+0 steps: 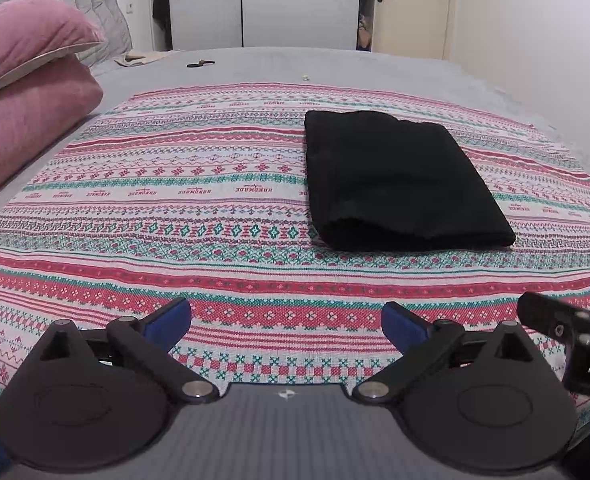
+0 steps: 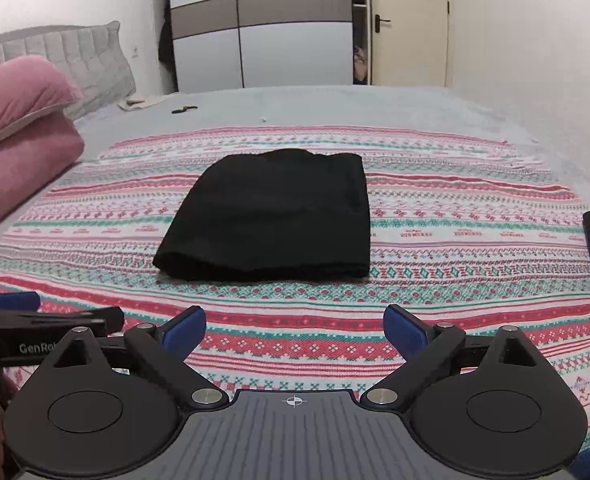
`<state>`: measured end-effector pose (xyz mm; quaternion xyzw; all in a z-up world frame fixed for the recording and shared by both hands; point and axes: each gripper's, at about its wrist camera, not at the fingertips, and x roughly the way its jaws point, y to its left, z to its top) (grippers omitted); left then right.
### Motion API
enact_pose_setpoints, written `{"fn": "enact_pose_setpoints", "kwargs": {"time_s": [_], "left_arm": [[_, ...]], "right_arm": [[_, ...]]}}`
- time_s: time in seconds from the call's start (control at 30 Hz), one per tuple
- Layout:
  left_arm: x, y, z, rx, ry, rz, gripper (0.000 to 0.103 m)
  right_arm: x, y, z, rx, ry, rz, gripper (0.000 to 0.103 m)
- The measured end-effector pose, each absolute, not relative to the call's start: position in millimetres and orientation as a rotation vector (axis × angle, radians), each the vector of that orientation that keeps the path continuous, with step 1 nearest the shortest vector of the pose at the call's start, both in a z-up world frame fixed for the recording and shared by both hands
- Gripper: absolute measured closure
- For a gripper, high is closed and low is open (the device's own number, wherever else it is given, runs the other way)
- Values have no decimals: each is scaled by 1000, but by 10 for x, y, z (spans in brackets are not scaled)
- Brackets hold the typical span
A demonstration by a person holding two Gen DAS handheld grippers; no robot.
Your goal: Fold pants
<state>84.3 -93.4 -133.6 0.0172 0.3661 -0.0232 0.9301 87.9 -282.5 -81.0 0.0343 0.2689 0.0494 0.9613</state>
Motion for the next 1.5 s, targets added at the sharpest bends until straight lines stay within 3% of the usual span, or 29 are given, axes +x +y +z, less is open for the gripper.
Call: {"fn": "enact_pose_setpoints", "kwargs": {"time_s": [0.17,1.5], "left_arm": [[841,-921,-1327,34,752,-46,0],[818,-958,-1242,57,705,-68,0]], "right_arm": [[878,-2771,-825,49,557,115,2],[920,-2794,-851,48,564,90,1]]}}
